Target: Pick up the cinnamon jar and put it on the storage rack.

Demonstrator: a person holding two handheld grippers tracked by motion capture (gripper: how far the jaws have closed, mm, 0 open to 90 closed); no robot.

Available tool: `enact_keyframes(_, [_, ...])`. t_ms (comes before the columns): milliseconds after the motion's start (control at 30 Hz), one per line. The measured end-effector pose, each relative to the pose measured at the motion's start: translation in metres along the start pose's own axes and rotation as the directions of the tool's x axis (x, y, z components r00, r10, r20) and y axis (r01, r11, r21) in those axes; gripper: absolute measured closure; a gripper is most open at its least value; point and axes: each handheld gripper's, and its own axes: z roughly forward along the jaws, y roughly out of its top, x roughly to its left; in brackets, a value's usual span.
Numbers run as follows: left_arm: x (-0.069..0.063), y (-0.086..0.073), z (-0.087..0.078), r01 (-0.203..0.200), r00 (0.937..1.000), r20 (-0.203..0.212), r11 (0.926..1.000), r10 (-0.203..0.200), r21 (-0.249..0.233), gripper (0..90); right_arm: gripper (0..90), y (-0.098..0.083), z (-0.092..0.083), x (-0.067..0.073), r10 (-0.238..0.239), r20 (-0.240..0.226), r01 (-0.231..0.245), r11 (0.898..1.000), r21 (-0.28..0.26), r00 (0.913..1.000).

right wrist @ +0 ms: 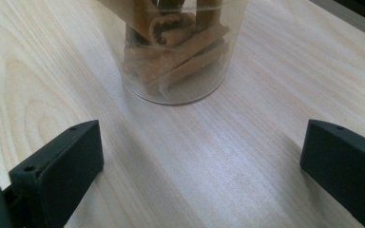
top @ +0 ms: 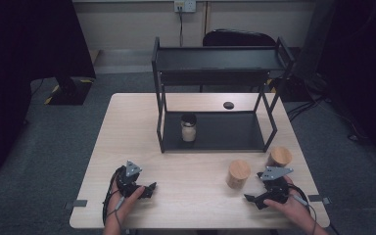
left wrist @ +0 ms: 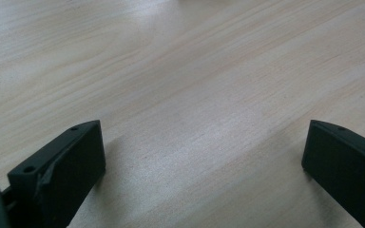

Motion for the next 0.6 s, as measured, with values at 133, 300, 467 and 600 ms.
enact_keyframes(133, [0.0, 0.0, 0.0, 0.0, 1.0, 0.0, 1.0, 0.0, 0.0, 0.0, 0.0, 0.0006, -0.0006, -0.0013, 0.002, -0.011, -0.002, 1.0, 0.005, 0.9999])
enact_keyframes(300, [0.0, 0.0, 0.0, 0.0, 1.0, 0.0, 1.0, 0.0, 0.0, 0.0, 0.9, 0.0021, -0.0024, -0.0035, 0.004, -0.013, -0.004, 1.0, 0.0, 0.9999])
enact_keyframes(467, [0.0, 0.0, 0.0, 0.0, 1.0, 0.0, 1.0, 0.0, 0.0, 0.0, 0.9, 0.0053, -0.0032, -0.0039, -0.01, -0.015, 0.01, 1.0, 0.003, 0.9998])
enact_keyframes(600, [0.0, 0.0, 0.0, 0.0, 1.0, 0.0, 1.0, 0.0, 0.0, 0.0, 0.9, 0.008, -0.0036, -0.003, -0.031, -0.018, 0.031, 1.0, 0.001, 0.9994])
